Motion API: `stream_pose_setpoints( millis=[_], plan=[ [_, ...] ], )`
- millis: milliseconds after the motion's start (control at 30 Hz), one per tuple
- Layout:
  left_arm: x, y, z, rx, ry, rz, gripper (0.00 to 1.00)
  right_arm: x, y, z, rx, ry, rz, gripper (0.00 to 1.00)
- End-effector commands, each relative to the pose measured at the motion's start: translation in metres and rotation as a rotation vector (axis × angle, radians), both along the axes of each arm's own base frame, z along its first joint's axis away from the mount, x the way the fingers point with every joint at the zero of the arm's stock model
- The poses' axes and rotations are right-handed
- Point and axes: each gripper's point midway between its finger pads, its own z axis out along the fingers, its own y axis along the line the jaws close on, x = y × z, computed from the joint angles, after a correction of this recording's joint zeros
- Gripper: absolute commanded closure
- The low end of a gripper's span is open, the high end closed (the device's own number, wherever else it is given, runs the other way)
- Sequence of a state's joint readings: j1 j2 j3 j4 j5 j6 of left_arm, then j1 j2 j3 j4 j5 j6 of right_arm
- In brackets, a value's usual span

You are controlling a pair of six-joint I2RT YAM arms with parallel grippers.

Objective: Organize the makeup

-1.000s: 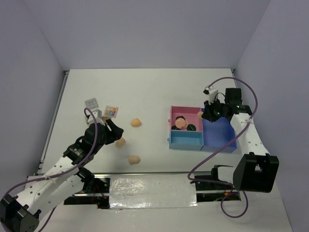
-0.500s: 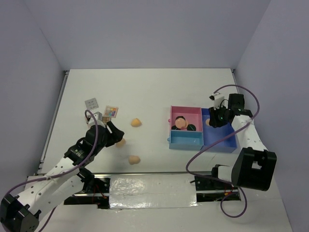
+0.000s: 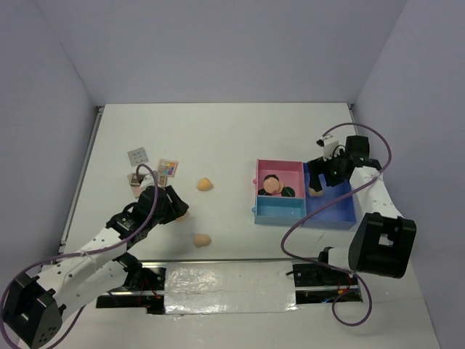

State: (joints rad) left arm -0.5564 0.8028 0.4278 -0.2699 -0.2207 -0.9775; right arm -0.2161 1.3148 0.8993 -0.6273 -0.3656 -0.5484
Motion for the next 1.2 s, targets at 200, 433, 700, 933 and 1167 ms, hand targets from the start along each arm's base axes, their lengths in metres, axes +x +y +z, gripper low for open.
stream_pose_setpoints(
  millis=[200, 433, 700, 933, 1167],
  plan=[
    [0.007, -0.002, 0.007, 0.035, 0.037, -0.006, 0.42, 0.031, 0.004, 0.091, -0.026, -0.343, 0.128, 0.00],
    [0.007, -0.001, 0.006, 0.108, 0.063, -0.063, 0.41, 0.010, 0.059, 0.089, 0.226, -0.289, 0.422, 0.25],
    [0.009, -0.001, -0.012, 0.230, 0.172, -0.132, 0.45, -0.006, 0.085, 0.095, 0.303, -0.362, 0.527, 0.32],
    [0.015, -0.003, -0.030, 0.325, 0.244, -0.166, 0.48, -0.009, 0.087, 0.088, 0.320, -0.347, 0.518, 0.31],
    [0.022, -0.002, -0.043, 0.391, 0.286, -0.173, 0.50, -0.008, 0.089, 0.094, 0.337, -0.357, 0.517, 0.31]
  ],
)
